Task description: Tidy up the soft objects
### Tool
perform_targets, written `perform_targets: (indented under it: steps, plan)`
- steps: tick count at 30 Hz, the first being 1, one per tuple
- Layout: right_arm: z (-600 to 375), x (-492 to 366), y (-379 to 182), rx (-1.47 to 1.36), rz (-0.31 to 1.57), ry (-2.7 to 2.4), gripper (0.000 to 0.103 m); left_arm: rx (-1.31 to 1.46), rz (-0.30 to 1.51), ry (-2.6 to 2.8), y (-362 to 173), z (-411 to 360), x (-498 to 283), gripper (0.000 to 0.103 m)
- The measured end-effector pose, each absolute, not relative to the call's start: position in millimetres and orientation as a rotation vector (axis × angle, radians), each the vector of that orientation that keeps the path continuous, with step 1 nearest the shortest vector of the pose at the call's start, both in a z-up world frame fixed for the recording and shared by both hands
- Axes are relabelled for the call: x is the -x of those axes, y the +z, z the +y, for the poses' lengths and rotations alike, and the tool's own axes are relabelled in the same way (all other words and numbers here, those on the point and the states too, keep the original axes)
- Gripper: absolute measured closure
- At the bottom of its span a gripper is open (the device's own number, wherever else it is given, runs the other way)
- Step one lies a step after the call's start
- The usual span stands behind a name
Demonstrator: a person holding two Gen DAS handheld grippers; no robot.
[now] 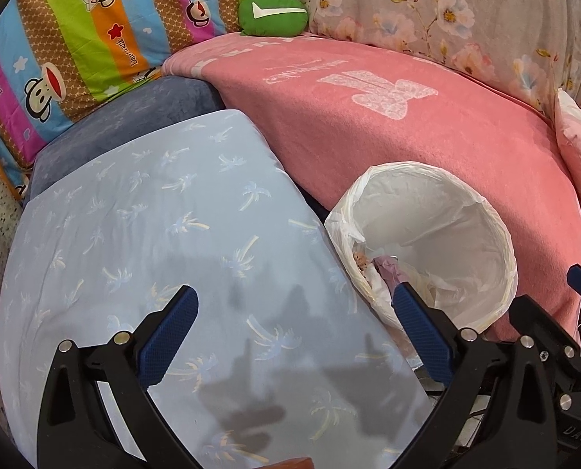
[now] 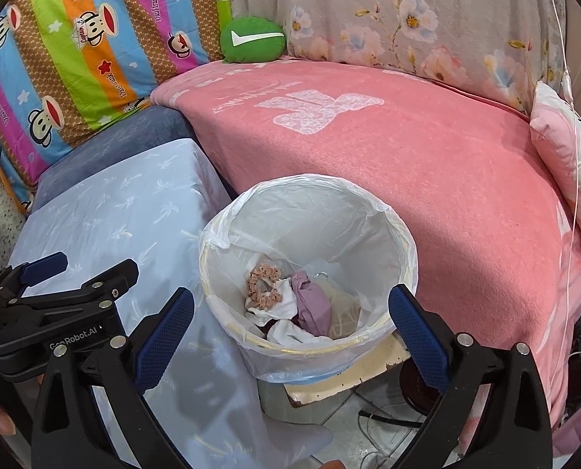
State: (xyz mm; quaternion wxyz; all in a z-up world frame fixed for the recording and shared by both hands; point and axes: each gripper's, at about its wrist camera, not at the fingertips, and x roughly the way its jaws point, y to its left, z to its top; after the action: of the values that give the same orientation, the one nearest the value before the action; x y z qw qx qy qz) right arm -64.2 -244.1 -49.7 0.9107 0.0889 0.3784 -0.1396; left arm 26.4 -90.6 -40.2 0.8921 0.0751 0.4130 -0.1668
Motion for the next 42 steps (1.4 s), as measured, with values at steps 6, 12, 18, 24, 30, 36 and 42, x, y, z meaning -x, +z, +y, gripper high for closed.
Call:
perform_targets:
  steps: [6, 12, 18, 24, 30, 36, 42]
  plan:
    - [-245.1, 65.6, -50.8, -0.182, 0.783, -0.297, 0.006, -0.16, 0.864, -0.346, -41.4, -92.5, -24.8, 0.007]
    - [-247.3, 67.6, -51.8, -0.181, 0.789, -0.303, 0.006, -0.164, 0.865, -0.349, -43.0, -93.8, -22.4, 0.007]
    - [-248.6, 70.6, -53.7, -0.186, 0.791, -0.311, 0.006, -0.174, 0.865, -0.346, -44.6, -96.2, -19.7, 0.007]
    - [-250.3, 71.4, -54.4, -0.19, 0.791, -0.315, 0.006, -0.187, 0.862, -0.345, -44.2, -99.5, -17.7, 0.007]
    - [-251.1, 74.2, -54.9, -0.191, 0.791, -0.32, 0.006, -0.191, 0.859, -0.344, -44.0, -100.7, -16.6, 0.007]
    - [-251.3, 77.2, -55.2, -0.193, 0.791, -0.326, 0.006, -0.192, 0.851, -0.342, -42.7, -102.1, -15.0, 0.007]
    - [-251.0, 79.3, -55.2, -0.194, 0.789, -0.329, 0.006, -0.198, 0.844, -0.342, -41.8, -103.3, -12.4, 0.007]
